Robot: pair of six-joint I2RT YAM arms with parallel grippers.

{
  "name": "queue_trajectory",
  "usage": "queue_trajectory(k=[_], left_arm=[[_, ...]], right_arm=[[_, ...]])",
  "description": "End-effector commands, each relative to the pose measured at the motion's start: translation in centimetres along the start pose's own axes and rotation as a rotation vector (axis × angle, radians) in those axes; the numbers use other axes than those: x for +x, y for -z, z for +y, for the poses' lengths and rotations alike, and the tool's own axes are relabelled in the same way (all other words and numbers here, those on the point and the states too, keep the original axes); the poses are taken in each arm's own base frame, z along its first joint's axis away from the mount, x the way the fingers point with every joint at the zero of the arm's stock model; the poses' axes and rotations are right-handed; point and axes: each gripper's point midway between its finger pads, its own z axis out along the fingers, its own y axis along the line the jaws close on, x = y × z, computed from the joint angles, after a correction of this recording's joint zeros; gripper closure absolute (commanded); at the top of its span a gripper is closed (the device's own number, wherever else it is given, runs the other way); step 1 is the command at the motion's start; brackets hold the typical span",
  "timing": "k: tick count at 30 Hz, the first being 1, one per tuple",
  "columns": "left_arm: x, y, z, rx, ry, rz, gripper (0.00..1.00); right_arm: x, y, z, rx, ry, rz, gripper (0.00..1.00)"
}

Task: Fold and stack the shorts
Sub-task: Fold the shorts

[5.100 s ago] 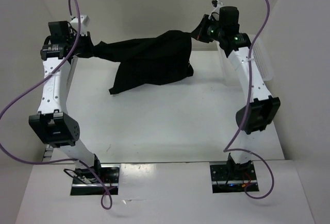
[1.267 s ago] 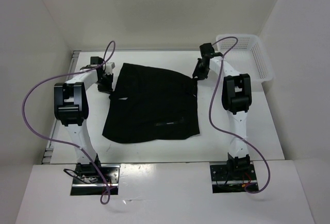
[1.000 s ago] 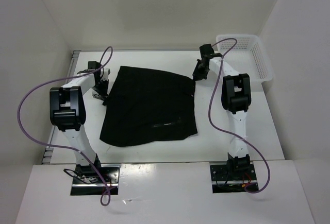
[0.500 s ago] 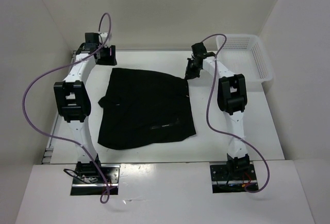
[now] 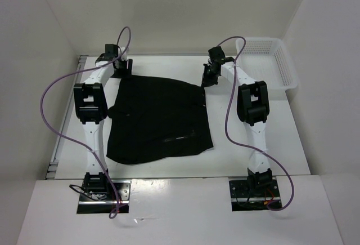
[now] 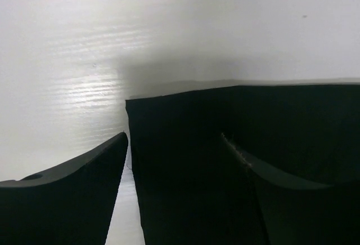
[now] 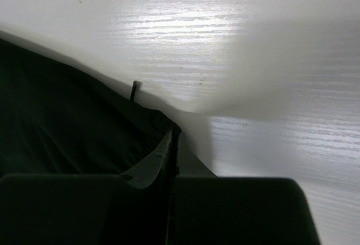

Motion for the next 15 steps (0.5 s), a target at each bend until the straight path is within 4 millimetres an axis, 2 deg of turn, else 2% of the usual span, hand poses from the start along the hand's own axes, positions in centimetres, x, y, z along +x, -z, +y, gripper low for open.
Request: queue_trajectory(k=[1, 3, 5, 8, 10, 11, 12, 13, 15], left_arm=[[-2.3, 0.0, 0.4, -0.030, -0.015, -0.061, 0.26], [-1.4, -0.9, 0.9, -0.055, -0.012, -0.037, 0.22], [-1.2, -1.3, 1.1, -0.067, -0.011, -0.036, 0.22], [-1.9, -1.4, 1.4, -0.079, -0.013, -0.055, 0.21], [-1.3, -2.3, 1.1, -0.060, -0.012, -0.043, 0.21], [-1.6, -2.1, 1.1, -0.060, -0.012, -0.046, 0.21], [-0.7, -2.6, 1.0, -0.049, -0.010, -0.022, 0.21], [-0.8, -2.7, 0.4, -0.043, -0.017, -0.022, 0.22], [0.3, -3.4, 0.0, -0.016, -0.015, 0.004, 0.37]], right_arm=[[-3.2, 3.2, 2.0, -0.042, 0.044, -0.106, 1.00], [-3.1, 3.4, 2.0, -0.042, 0.044, -0.106, 1.00], [-3.2, 3.4, 1.9, -0.034, 0.043, -0.109, 1.00], [-3.2, 3.4, 1.9, -0.033, 0.053, -0.110, 1.00], [-3.2, 3.4, 1.9, -0.033, 0.053, -0.110, 1.00], [-3.2, 3.4, 1.9, -0.033, 0.053, -0.110, 1.00], [-3.2, 3.4, 1.9, -0.033, 0.053, -0.110, 1.00], [-3.2, 3.4, 1.9, -0.033, 0.053, -0.110, 1.00], [-3.2, 3.4, 1.8, -0.032, 0.062, -0.110, 1.00]])
